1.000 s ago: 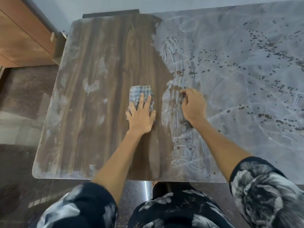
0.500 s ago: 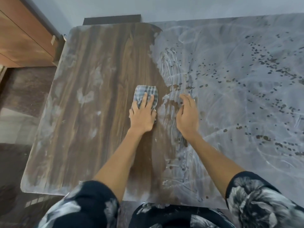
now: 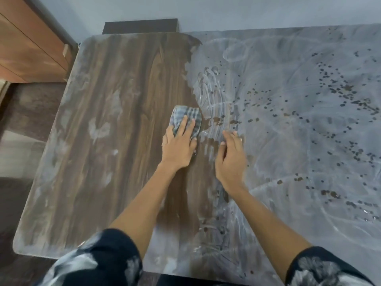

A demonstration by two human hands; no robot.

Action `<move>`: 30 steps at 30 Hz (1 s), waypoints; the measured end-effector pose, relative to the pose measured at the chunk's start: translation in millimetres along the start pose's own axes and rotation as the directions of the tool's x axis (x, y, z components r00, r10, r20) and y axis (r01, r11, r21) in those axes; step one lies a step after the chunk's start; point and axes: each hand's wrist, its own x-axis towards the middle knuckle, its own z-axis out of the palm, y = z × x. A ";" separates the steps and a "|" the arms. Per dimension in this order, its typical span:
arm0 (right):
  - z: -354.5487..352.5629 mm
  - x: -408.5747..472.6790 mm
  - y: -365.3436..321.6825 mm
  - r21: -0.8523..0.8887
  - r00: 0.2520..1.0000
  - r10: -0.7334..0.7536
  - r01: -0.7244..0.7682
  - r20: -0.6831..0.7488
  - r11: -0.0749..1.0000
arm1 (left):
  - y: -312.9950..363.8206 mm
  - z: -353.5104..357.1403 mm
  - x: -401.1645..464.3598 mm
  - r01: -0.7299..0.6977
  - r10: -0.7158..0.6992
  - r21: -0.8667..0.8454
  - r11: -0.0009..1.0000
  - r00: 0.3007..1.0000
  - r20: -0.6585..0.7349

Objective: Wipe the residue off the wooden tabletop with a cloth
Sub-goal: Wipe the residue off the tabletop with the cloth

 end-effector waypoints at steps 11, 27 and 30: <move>-0.5 11.3 -4.8 0.054 0.997 0.074 -0.074 -0.003 0.996 | -49.3 -1.7 -19.6 -0.530 0.534 0.134 0.838 0.845 0.002; 15.5 62.5 -15.8 0.152 0.959 0.203 -0.175 -0.198 0.973 | -4.1 -24.6 34.9 -0.597 0.589 0.135 0.791 0.803 0.096; 19.1 62.2 -13.3 0.161 0.967 0.180 -0.152 -0.178 0.975 | -28.1 -44.3 103.5 -0.305 0.308 0.189 0.933 0.951 0.015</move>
